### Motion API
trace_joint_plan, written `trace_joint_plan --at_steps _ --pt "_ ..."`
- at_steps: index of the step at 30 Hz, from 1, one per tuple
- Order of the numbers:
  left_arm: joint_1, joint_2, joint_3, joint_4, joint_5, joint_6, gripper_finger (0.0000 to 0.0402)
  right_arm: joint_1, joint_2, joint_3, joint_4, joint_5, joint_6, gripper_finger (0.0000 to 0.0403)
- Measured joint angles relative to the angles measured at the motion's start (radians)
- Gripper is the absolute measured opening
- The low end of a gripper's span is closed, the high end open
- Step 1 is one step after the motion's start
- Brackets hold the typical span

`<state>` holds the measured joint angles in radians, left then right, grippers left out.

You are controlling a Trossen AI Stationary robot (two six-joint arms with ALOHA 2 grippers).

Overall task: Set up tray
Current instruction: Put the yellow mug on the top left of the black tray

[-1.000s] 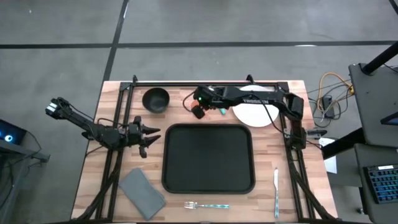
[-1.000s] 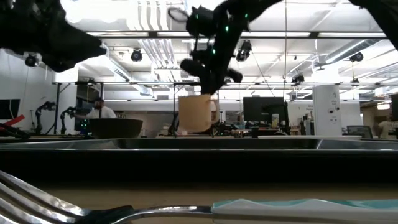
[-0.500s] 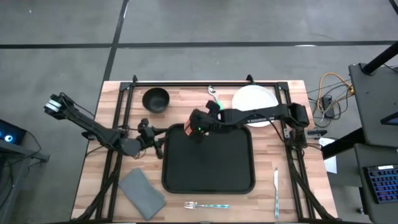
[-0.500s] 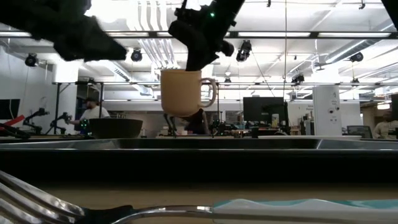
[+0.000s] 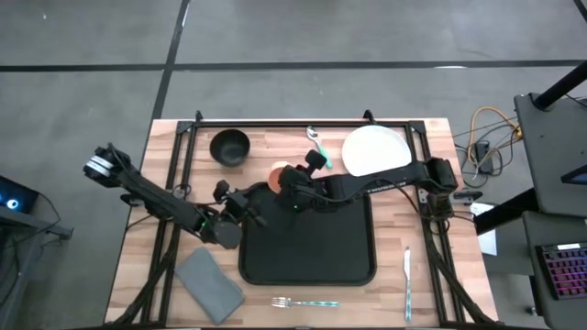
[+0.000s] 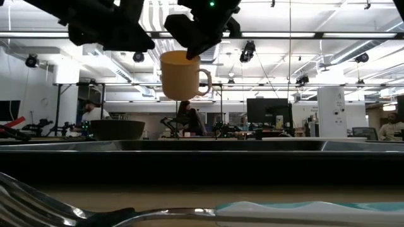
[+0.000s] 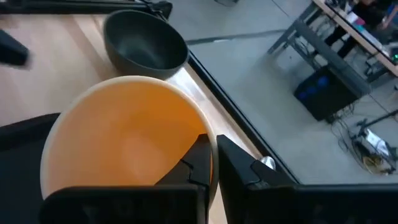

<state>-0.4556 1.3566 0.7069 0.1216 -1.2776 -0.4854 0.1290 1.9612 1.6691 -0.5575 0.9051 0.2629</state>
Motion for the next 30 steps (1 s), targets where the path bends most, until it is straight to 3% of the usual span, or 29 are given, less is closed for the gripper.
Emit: trace_joint_plan --at_steps 14,24,30 --pt "0.026 0.002 -0.057 -0.004 -0.087 -0.237 0.0117 0.040 0.049 -0.005 0.042 0.068 -0.125 0.0008" --pt "0.073 -0.032 -0.073 -0.005 0.098 -0.286 0.0117 0.104 0.052 -0.010 0.144 0.072 -0.354 0.0008" --pt "0.079 -0.073 -0.073 -0.006 0.147 -0.285 0.0117 0.105 0.052 -0.029 0.168 0.072 -0.374 0.0008"
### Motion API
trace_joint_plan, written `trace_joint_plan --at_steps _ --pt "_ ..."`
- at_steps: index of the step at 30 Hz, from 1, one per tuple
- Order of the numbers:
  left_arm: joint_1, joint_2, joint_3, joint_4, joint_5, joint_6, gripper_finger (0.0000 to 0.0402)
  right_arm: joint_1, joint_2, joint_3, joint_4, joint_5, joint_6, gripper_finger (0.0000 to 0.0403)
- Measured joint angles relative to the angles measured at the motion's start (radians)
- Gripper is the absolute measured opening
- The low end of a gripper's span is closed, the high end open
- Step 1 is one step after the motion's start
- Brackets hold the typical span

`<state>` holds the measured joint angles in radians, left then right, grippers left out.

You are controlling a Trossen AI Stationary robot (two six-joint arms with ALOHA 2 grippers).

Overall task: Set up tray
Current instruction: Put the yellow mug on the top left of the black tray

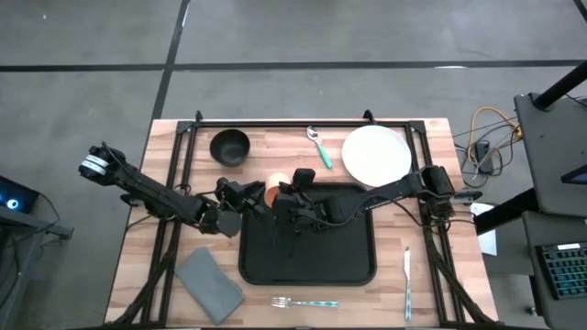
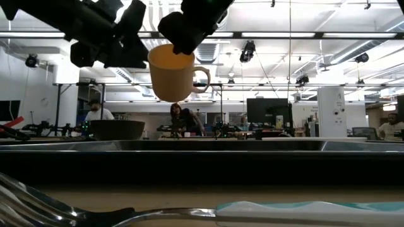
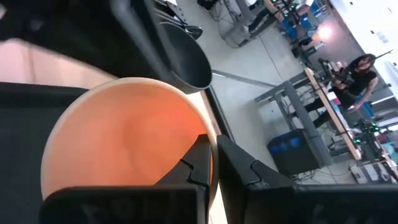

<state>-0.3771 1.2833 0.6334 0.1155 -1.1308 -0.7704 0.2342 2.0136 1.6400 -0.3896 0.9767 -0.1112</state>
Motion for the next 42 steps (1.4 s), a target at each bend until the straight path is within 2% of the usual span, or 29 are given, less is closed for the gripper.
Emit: trace_joint_plan --at_steps 6,10,15,18,27,34,40,42 --pt "-0.001 -0.040 0.001 0.002 0.120 0.036 0.0117 -0.012 0.000 -0.026 0.005 -0.012 -0.016 0.0008" --pt "-0.002 -0.040 0.001 0.004 0.129 0.054 0.0117 -0.022 0.000 -0.030 0.009 -0.016 -0.025 0.0008" --pt "-0.017 -0.037 0.003 0.015 0.247 0.070 0.0117 -0.042 0.000 -0.030 0.020 -0.008 -0.054 0.0008" --pt "-0.022 -0.037 0.002 0.012 0.250 0.119 0.0117 -0.057 0.000 -0.030 0.018 -0.036 -0.046 0.0008" --pt "-0.001 -0.010 0.001 -0.007 0.213 0.212 0.0117 -0.064 0.001 -0.031 0.068 -0.086 -0.043 0.0008" --pt "0.002 -0.009 0.001 -0.023 0.156 0.212 0.0116 -0.064 0.001 -0.031 0.056 -0.041 -0.050 0.0008" --pt "-0.031 -0.009 0.016 -0.034 -0.004 0.233 0.0098 -0.068 0.001 -0.031 0.027 -0.033 -0.042 0.0008" --pt "-0.033 -0.004 0.019 -0.031 -0.008 0.256 0.0090 -0.069 0.001 -0.032 0.035 -0.041 -0.042 0.0008"
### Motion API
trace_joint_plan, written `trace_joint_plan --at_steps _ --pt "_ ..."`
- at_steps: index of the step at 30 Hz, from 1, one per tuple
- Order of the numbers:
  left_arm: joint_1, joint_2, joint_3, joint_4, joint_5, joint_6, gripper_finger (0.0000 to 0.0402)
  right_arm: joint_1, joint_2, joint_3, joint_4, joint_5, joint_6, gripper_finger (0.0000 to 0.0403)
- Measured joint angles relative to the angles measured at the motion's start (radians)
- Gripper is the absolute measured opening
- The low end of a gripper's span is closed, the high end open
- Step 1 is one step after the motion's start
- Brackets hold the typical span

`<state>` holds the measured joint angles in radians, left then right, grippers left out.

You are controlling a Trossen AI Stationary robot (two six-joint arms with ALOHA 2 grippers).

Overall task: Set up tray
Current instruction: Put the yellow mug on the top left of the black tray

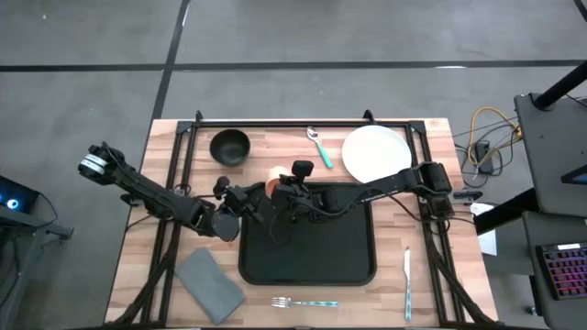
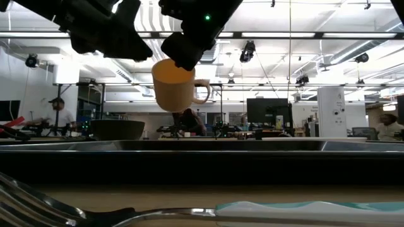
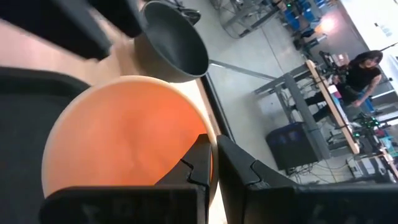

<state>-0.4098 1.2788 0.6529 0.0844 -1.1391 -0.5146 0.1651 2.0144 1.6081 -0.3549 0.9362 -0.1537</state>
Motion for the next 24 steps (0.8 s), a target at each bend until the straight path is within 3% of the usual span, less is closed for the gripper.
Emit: trace_joint_plan --at_steps 24 --pt "0.036 0.030 -0.003 0.006 -0.028 -0.003 0.0083 0.015 0.000 -0.003 0.141 -0.028 -0.069 0.0008"
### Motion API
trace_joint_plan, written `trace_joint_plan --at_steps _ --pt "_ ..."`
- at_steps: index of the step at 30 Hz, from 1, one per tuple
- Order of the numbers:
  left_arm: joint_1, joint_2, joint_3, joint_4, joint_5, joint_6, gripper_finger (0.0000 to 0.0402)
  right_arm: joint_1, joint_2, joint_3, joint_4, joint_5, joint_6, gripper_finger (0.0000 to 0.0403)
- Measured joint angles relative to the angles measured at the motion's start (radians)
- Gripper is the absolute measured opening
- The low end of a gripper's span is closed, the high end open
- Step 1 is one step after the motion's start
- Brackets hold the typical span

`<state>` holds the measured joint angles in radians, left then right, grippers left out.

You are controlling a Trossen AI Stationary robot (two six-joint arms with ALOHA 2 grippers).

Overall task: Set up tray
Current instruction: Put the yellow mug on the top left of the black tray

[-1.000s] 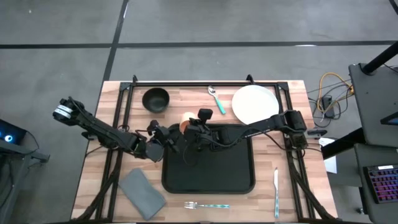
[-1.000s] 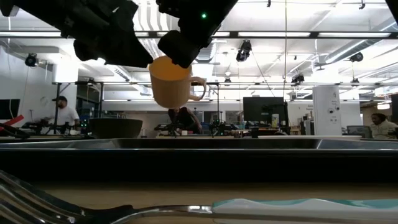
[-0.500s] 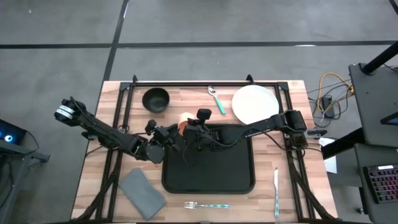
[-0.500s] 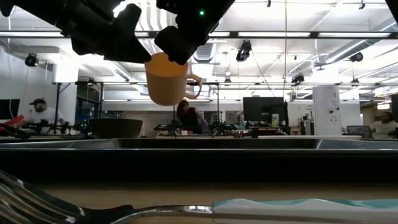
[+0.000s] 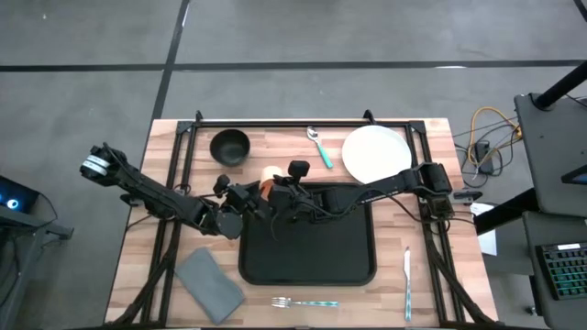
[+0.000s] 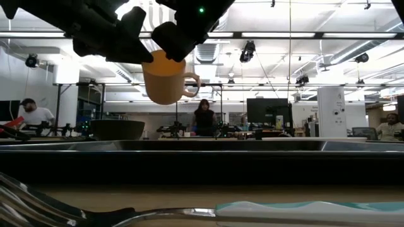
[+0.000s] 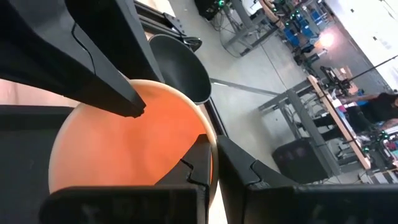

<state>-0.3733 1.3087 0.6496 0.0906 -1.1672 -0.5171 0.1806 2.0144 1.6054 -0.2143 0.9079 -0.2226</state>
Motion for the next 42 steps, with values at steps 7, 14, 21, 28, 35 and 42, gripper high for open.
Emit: trace_joint_plan --at_steps 7,14,21,28,35,42 --pt "0.023 0.000 -0.009 0.004 0.015 -0.031 0.0083 0.001 0.000 -0.004 0.007 0.021 -0.021 0.0008" --pt "0.034 0.010 -0.014 0.006 0.029 -0.065 0.0083 -0.001 0.000 -0.004 0.009 0.023 -0.056 0.0008" --pt "0.037 0.013 -0.017 0.001 0.062 -0.068 0.0083 -0.002 0.000 -0.009 0.013 -0.016 -0.073 0.0008" --pt "0.039 0.013 -0.017 0.000 0.076 -0.068 0.0027 -0.001 0.000 -0.009 0.023 -0.042 -0.081 0.0009" --pt "0.044 0.013 -0.017 -0.001 0.095 -0.064 0.0003 0.001 -0.001 -0.007 0.031 -0.065 -0.089 0.0009" --pt "0.042 0.013 -0.016 -0.003 0.143 -0.052 0.0001 0.005 -0.001 -0.007 0.025 -0.091 -0.114 0.0011"
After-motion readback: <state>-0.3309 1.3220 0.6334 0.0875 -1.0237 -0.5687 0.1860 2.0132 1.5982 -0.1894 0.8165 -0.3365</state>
